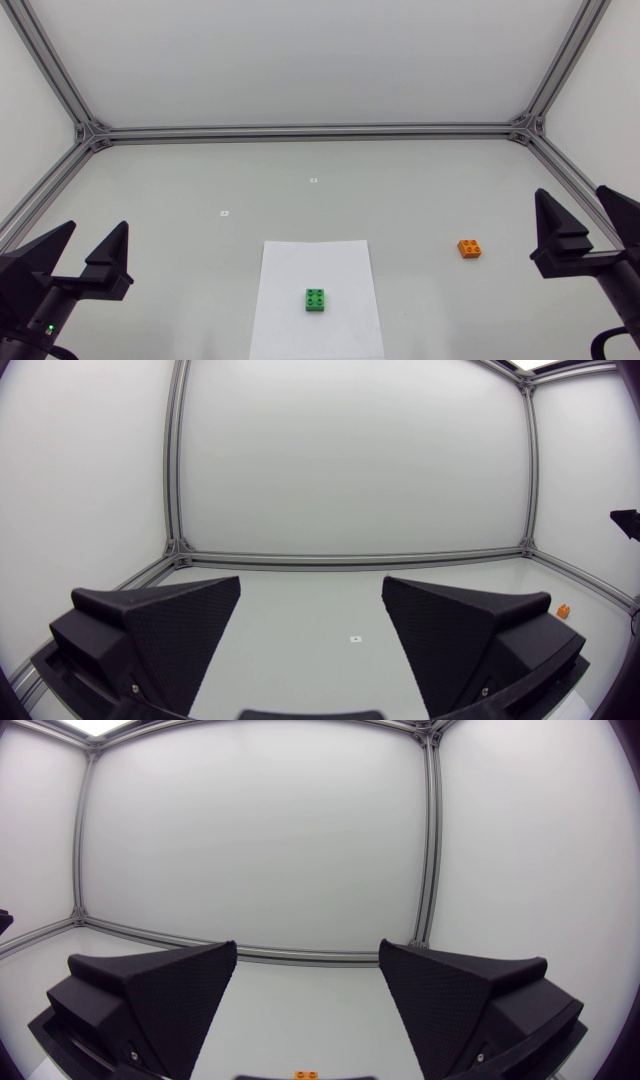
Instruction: Pick up the orange 2x2 brick with the right arm and stack it on top of the green 2x2 brick in the center
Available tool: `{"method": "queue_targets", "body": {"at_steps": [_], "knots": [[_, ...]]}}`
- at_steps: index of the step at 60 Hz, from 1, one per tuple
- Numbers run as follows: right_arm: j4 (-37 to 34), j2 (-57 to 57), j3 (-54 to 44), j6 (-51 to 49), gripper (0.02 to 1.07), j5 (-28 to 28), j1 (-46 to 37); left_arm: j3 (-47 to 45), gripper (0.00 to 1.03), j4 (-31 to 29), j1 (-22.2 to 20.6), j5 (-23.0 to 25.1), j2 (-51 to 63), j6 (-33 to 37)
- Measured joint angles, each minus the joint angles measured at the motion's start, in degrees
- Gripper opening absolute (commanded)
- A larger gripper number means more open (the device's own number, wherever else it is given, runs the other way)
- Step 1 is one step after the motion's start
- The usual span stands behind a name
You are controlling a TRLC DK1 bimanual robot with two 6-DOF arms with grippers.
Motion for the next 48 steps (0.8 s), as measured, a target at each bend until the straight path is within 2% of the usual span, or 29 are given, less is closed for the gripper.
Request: {"method": "queue_targets", "body": {"at_steps": [19, 40, 48], "knots": [[-4.4, 14.5, 13.3, 1.3, 1.03, 0.0, 0.5, 0.0, 0.99, 0.0, 0.0, 0.0, 0.0, 0.0], [-21.2, 37.2, 32.4, 1.7, 1.03, 0.0, 0.8, 0.0, 0.99, 0.0, 0.0, 0.0, 0.0, 0.0], [-26.7, 45.3, 36.9, 1.4, 1.03, -1.9, -0.4, 0.0, 0.99, 0.0, 0.0, 0.0, 0.0, 0.0]]}}
